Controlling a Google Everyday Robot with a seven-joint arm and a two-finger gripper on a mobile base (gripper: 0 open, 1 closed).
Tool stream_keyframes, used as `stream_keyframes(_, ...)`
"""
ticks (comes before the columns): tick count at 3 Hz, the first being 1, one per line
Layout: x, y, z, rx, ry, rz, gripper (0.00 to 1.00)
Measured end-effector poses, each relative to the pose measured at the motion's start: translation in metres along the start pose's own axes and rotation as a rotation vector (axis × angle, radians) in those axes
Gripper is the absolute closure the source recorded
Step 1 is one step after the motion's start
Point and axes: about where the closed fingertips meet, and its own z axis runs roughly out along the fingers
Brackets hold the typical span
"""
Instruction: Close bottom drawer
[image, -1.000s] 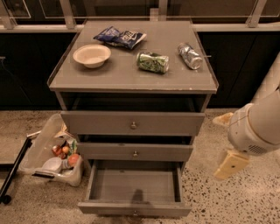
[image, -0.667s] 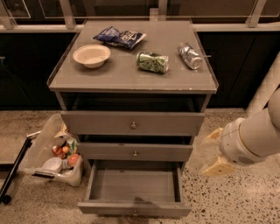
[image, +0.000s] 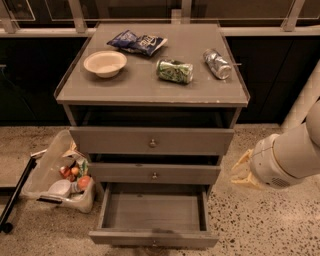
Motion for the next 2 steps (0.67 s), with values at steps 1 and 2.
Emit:
stream_keyframes(1,0.0,0.005,0.02,-0.016,-0.009,0.017,1.0)
stream_keyframes(2,0.005,0.008,0.066,-0.033,-0.037,0.042,1.0)
